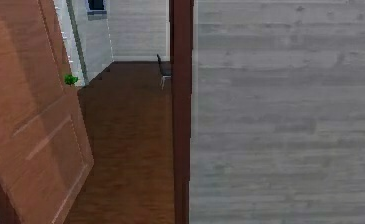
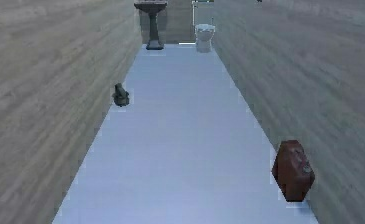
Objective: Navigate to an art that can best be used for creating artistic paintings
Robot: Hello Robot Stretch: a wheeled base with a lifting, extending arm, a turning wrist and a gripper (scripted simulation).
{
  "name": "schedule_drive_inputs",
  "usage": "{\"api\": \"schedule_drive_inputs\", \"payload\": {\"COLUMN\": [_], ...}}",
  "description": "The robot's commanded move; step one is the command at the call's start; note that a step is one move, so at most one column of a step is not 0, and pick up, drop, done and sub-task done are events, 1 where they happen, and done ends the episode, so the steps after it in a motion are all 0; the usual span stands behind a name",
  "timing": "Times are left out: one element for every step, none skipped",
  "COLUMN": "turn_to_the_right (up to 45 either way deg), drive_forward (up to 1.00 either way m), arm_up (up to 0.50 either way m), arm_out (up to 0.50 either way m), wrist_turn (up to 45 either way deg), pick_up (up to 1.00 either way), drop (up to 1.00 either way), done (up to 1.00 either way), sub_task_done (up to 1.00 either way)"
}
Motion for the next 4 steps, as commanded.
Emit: {"api": "schedule_drive_inputs", "payload": {"turn_to_the_right": [-27.0,0.0,18.0,0.0], "drive_forward": [0.00,0.65,0.00,1.00], "arm_up": [0.00,0.00,0.00,0.00], "arm_out": [0.00,0.00,0.00,0.00], "wrist_turn": [0.0,0.0,0.0,0.0], "pick_up": [0.00,0.00,0.00,0.00], "drop": [0.00,0.00,0.00,0.00], "done": [0.00,0.00,0.00,0.00], "sub_task_done": [0.00,0.00,0.00,0.00]}}
